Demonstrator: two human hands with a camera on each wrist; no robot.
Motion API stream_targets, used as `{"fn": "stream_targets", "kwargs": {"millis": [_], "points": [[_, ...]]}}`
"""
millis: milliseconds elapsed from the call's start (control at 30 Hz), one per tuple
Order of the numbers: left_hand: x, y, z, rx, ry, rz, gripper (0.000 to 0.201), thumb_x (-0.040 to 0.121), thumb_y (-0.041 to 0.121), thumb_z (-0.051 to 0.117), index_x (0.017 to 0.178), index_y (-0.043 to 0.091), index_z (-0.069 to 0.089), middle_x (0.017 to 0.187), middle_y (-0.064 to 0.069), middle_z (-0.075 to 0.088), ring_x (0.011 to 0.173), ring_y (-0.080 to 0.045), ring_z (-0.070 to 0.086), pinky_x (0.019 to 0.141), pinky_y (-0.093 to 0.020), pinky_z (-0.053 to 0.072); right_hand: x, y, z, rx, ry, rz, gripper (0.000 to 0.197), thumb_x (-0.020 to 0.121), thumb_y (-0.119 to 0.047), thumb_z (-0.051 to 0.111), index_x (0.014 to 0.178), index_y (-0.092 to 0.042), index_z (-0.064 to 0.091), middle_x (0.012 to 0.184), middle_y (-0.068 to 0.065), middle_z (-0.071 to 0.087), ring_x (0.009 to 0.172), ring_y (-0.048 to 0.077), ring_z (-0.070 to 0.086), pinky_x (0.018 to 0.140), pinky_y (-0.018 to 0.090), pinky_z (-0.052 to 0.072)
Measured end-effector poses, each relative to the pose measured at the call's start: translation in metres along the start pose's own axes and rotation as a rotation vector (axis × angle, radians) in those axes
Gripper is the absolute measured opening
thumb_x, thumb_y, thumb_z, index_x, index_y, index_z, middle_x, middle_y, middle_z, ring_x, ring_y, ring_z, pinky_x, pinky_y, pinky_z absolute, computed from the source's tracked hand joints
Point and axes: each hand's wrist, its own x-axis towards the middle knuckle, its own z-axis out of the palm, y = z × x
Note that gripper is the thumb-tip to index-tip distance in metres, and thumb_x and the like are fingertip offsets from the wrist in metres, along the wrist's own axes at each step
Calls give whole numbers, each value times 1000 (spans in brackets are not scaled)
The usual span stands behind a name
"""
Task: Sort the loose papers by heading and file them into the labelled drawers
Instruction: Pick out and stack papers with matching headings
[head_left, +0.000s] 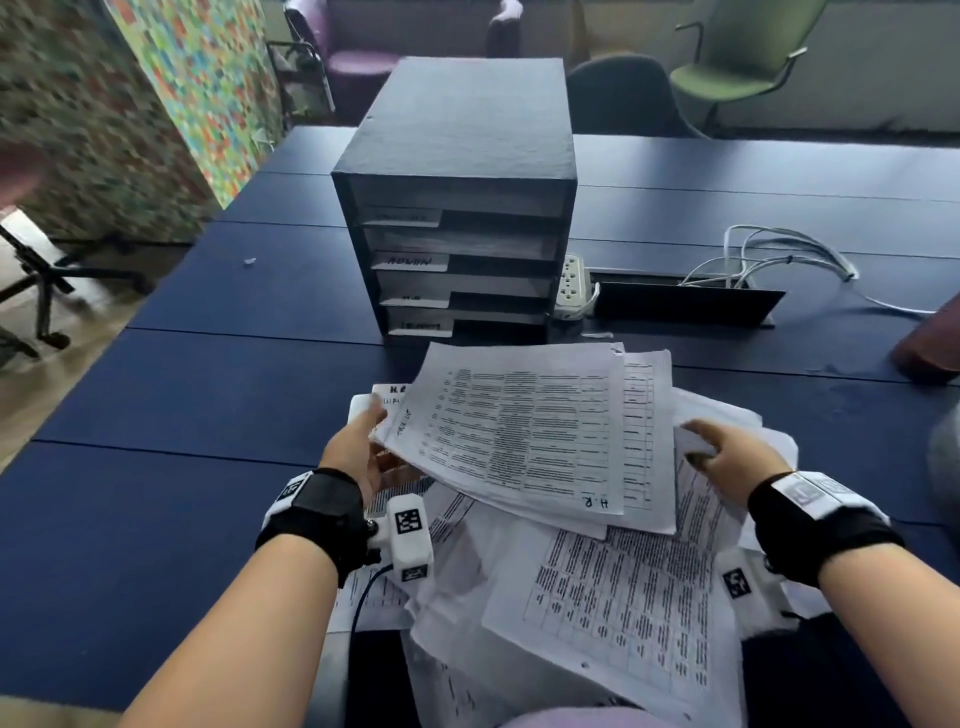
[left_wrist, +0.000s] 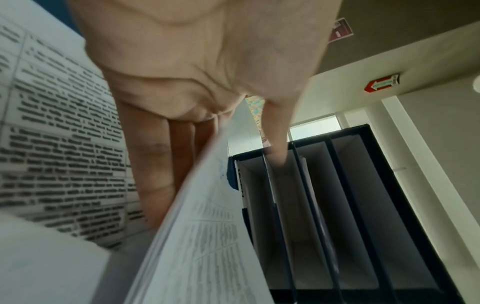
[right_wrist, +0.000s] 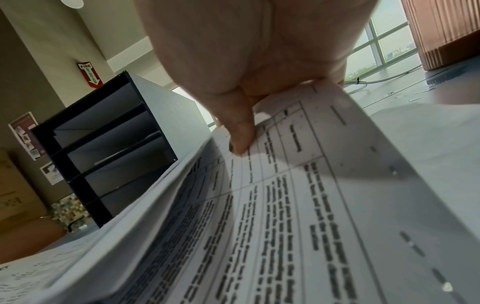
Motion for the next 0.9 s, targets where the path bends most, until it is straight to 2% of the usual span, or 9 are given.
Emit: {"fn": "stream_targets", "kwargs": {"millis": [100, 167, 233, 333, 433, 500, 600, 733, 900], "points": [[2, -5, 0, 195, -10, 32, 50, 83, -5, 63, 124, 14, 41, 116, -17, 60, 78, -32, 65, 53, -40, 59, -2, 0, -1, -2, 5, -12, 38, 85, -17, 58, 122, -26, 56, 104, 7, 68, 90, 26, 62, 77, 27, 44], [3, -9, 4, 281, 76, 127, 45, 81, -15, 58, 114, 14, 45, 114, -16, 58, 79, -31, 64, 51, -40, 58, -3, -1, -2, 5, 3, -6, 36, 86, -17, 58, 120, -27, 57, 96, 6, 67, 85, 25, 61, 74, 26, 44], [2, -8, 4, 311, 204, 261, 34, 83, -15, 51, 95, 17, 53, 102, -12, 62, 75, -30, 64, 49, -40, 58, -4, -2, -5, 19, -11, 6, 35, 88, -16, 56, 120, -28, 57, 90, 2, 62, 81, 24, 59, 72, 25, 42], [4, 1, -4, 386, 375, 528, 38, 78, -10, 42, 75, 24, 58, 81, -7, 64, 73, -32, 65, 60, -47, 59, -7, -4, -13, -3, -18, 0, 33, 90, -17, 55, 121, -27, 57, 96, 3, 62, 82, 24, 60, 69, 24, 38], [-3, 25, -10, 415, 524, 743, 28, 81, -7, 44, 83, 18, 55, 78, -6, 56, 66, -21, 50, 56, -25, 46, -11, -7, -22, 28, -45, -28, 25, 90, -18, 55, 106, -37, 53, 94, 4, 63, 84, 27, 64, 66, 27, 40], [-9, 46, -14, 376, 585, 814, 22, 84, -4, 46, 89, 17, 51, 82, -6, 53, 70, -18, 45, 53, -22, 35, -9, -2, -25, 99, -48, -41, 21, 88, -17, 58, 100, -34, 55, 95, 6, 66, 79, 27, 63, 71, 31, 46], [-13, 76, -24, 353, 667, 848, 20, 87, 2, 47, 92, 21, 46, 84, -3, 52, 80, -15, 44, 58, -20, 33, -11, 1, -32, 171, -27, -58, 17, 86, -17, 60, 93, -33, 61, 89, 3, 66, 73, 22, 60, 75, 31, 46], [-19, 106, -29, 291, 733, 925, 27, 88, 1, 44, 76, 26, 42, 69, 15, 41, 81, -12, 39, 53, -2, 33, -21, -7, -47, 325, -11, -135, 22, 87, -4, 57, 82, -26, 58, 81, 7, 64, 70, 20, 52, 71, 29, 41], [-12, 131, -43, 105, 810, 1082, 20, 78, 12, 39, 68, 29, 37, 69, 13, 40, 67, -2, 35, 66, -8, 34, -22, -4, -64, 398, -47, -211, 26, 89, -3, 55, 80, -26, 62, 70, 2, 66, 64, 19, 59, 73, 37, 50]]}}
